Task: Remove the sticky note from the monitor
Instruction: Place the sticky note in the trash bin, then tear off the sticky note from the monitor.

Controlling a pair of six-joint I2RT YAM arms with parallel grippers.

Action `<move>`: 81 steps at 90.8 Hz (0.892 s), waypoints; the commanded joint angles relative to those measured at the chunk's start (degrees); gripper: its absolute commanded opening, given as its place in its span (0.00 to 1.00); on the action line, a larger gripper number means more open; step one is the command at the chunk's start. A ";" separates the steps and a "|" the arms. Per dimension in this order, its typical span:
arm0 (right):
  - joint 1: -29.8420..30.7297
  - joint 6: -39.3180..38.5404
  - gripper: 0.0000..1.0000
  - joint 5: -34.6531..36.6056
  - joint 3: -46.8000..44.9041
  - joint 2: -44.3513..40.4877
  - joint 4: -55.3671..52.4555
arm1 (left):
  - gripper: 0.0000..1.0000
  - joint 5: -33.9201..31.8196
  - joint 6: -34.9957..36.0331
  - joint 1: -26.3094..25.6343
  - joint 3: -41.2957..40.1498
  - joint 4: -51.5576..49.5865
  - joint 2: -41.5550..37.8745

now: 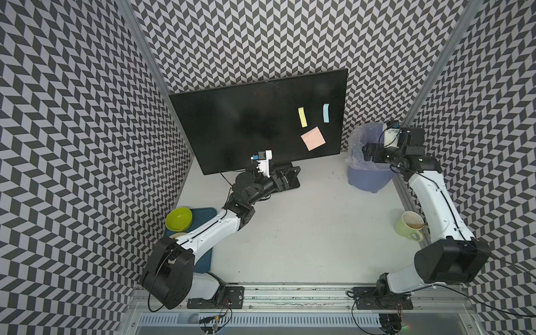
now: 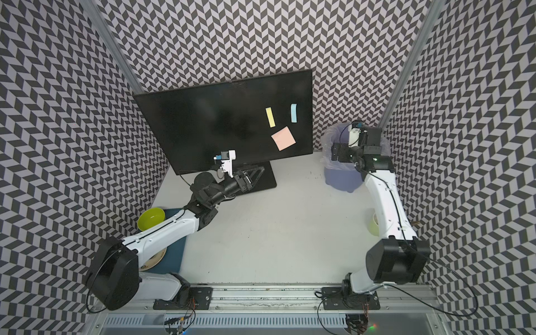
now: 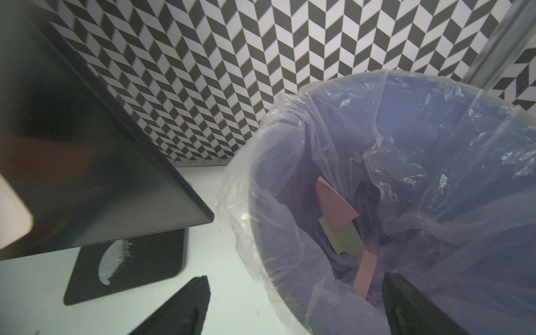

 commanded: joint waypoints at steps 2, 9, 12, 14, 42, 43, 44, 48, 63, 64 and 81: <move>1.72 2.11 0.96 -8.08 -0.41 -3.49 6.82 | 0.83 0.77 0.53 0.69 -0.37 0.55 -0.51; 3.59 4.47 0.96 -12.06 -1.70 -4.21 10.11 | 0.83 0.71 0.88 0.75 -0.16 0.29 -1.00; 4.57 5.80 0.96 -13.76 -2.52 -4.56 12.00 | 0.83 0.63 1.07 0.82 -0.08 -0.04 -1.28; 5.18 6.89 0.95 -14.76 -3.16 -4.73 13.26 | 0.83 0.64 1.16 0.81 0.00 -0.19 -1.41; 15.28 25.84 0.86 -24.83 -16.12 -4.41 38.53 | 0.84 0.14 2.01 1.23 -1.02 -1.43 -3.70; 15.60 26.14 0.86 -24.68 -16.29 -4.19 39.17 | 0.85 0.14 2.06 1.21 -1.10 -1.48 -3.78; 15.90 26.38 0.86 -24.51 -16.42 -3.86 39.71 | 0.85 0.14 2.04 1.20 -1.09 -1.46 -3.86; 16.95 27.08 0.85 -23.98 -16.30 -2.56 40.81 | 0.85 0.14 2.10 1.30 -1.32 -1.51 -4.11; 18.47 28.67 0.83 -22.88 -14.21 2.40 41.78 | 0.89 0.14 2.66 1.70 -1.74 -2.52 -5.77; 18.47 28.75 0.83 -22.78 -14.11 2.69 41.85 | 0.89 0.14 2.73 1.71 -1.77 -2.64 -5.91; 18.47 28.76 0.81 -19.48 -11.96 6.46 41.32 | 0.96 0.04 3.45 2.36 -2.11 -3.74 -7.57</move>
